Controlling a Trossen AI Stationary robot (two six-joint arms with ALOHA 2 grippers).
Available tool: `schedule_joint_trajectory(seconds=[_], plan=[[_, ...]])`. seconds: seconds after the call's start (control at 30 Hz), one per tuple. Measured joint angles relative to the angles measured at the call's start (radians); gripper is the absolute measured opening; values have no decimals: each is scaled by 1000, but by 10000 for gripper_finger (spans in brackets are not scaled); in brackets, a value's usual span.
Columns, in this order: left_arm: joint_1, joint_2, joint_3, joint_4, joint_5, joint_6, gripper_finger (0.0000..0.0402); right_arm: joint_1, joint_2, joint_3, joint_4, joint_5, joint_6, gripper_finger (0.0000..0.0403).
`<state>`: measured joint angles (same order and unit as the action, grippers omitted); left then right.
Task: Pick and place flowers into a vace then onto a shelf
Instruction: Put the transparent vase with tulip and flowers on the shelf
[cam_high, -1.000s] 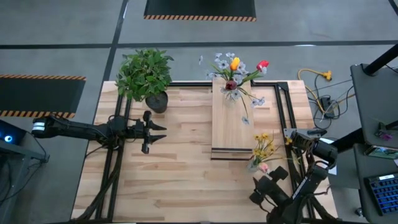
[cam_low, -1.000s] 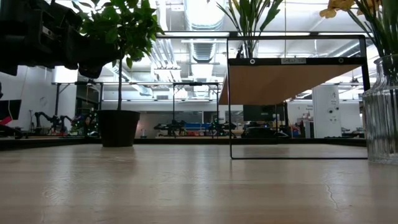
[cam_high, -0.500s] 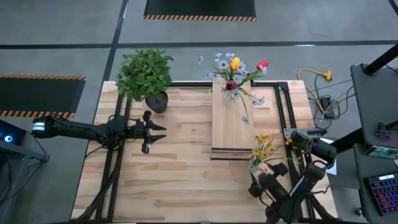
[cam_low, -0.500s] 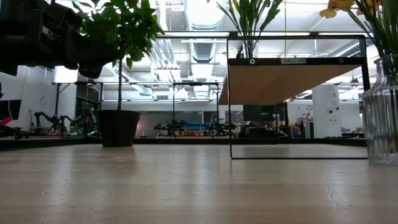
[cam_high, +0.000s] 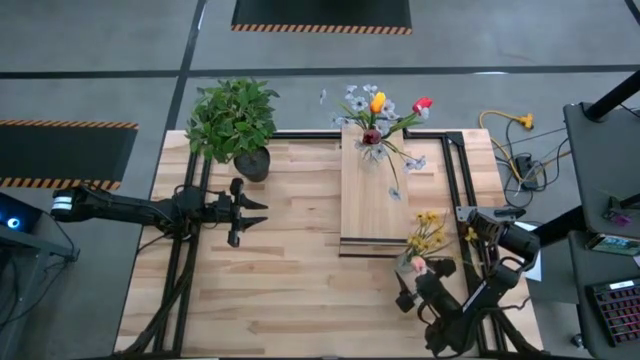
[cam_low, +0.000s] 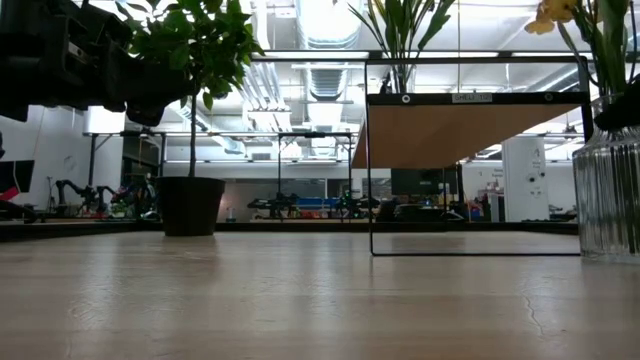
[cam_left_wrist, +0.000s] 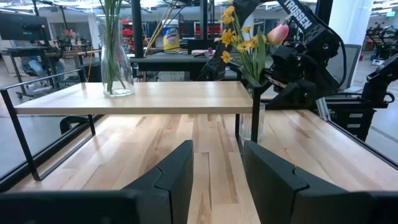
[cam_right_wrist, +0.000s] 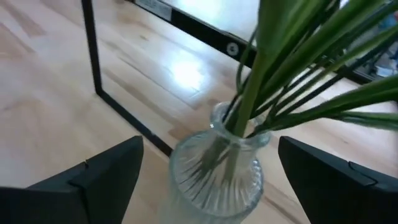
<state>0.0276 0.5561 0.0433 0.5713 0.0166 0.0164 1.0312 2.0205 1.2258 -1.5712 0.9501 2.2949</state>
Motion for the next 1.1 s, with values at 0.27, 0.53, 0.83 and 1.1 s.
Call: schedule_joint_trajectory(seconds=[0.27,0.53,0.83,1.1], plan=[[0,0,0,-5,0,0,123,-41,0,-55,0,-9,38,363],[0,0,0,-7,0,0,123,-48,0,-68,17,-9,52,351],[0,0,0,-7,0,0,123,-48,0,-57,19,-7,54,245],[0,0,0,-7,0,0,123,-48,0,-49,19,0,54,154]])
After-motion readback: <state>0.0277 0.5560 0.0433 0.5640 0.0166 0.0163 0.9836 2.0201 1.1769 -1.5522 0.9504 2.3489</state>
